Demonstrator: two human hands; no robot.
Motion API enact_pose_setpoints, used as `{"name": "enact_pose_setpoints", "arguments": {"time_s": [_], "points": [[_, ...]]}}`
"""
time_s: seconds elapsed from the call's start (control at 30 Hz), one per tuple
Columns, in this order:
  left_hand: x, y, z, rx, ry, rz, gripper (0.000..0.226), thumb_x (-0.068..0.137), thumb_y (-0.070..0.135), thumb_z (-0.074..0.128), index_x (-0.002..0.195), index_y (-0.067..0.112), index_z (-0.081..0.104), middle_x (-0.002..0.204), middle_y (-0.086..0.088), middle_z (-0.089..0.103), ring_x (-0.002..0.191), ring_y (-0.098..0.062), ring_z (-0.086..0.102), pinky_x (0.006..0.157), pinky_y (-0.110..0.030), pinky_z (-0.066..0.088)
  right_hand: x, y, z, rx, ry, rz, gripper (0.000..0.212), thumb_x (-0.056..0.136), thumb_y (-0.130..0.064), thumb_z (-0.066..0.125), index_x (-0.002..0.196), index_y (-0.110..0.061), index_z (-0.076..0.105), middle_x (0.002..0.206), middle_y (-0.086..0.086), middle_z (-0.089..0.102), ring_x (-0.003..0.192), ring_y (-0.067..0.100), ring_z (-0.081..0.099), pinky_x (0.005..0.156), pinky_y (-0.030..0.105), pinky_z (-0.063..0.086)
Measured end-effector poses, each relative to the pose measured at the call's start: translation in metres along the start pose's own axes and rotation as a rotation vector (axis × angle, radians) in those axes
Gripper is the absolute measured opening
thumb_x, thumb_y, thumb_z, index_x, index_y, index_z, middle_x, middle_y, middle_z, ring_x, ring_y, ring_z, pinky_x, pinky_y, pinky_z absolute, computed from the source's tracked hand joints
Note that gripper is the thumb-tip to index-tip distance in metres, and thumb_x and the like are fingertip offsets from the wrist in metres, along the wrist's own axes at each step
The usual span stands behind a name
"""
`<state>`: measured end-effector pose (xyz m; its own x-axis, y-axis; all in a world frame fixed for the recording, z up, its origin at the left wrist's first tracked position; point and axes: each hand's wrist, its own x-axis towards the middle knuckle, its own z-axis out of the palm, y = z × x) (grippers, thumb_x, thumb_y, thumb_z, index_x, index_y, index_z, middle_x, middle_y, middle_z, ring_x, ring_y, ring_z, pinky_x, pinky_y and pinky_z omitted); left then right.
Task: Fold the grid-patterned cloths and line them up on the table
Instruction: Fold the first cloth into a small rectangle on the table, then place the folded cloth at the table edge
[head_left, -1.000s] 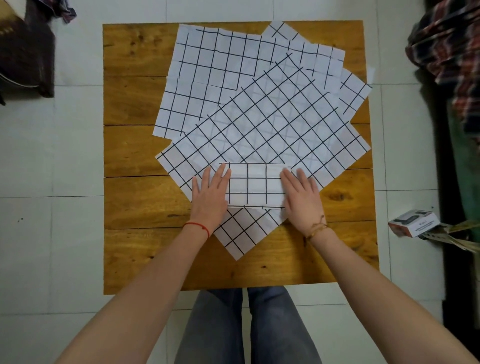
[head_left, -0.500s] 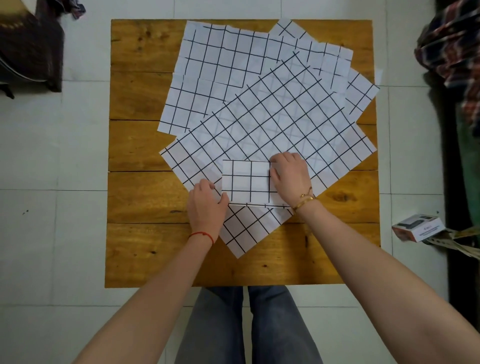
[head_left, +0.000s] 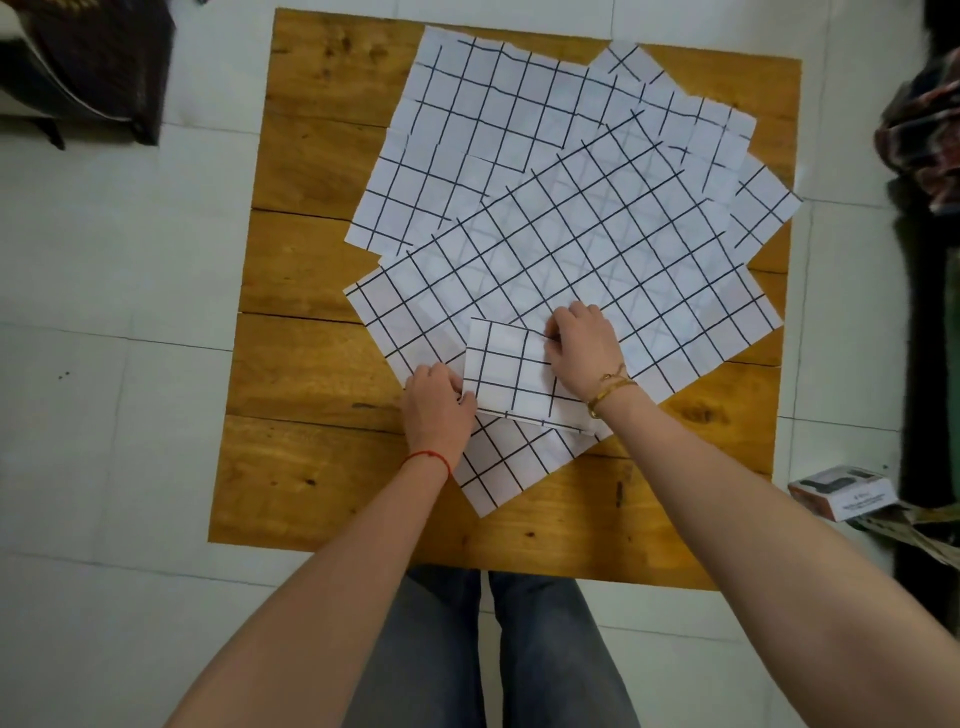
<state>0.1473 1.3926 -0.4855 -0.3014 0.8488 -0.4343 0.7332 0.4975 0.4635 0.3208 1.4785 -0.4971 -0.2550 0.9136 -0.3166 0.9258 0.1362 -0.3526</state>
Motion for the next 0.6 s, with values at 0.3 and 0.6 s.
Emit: {"name": "enact_pose_setpoints", "arguments": {"time_s": [0.3,0.6], "points": [[0.003,-0.005,-0.033,-0.893,-0.061,-0.437,0.031,0.088,0.012,0.063,0.117,0.011,0.052,0.105,-0.007,0.059,0.084,-0.014,0.059,0.074,-0.027,0.057,-0.02,-0.017,-0.016,0.607,-0.112,0.278,0.009,0.082,-0.01,0.065,0.088,-0.013,0.059,0.061,-0.003,0.053,0.061,0.007,0.05,0.064,0.014,0.041],[-0.007,-0.035,-0.059,-1.029,-0.228,-0.556,0.04,0.088,0.014,0.068,0.122,-0.003,0.055,0.083,-0.001,0.056,0.084,-0.013,0.057,0.096,-0.036,0.052,-0.035,-0.076,-0.015,1.083,-0.139,0.558,0.01,0.083,-0.011,0.067,0.088,-0.015,0.06,0.067,-0.004,0.052,0.058,0.009,0.047,0.056,0.019,0.039]]}}
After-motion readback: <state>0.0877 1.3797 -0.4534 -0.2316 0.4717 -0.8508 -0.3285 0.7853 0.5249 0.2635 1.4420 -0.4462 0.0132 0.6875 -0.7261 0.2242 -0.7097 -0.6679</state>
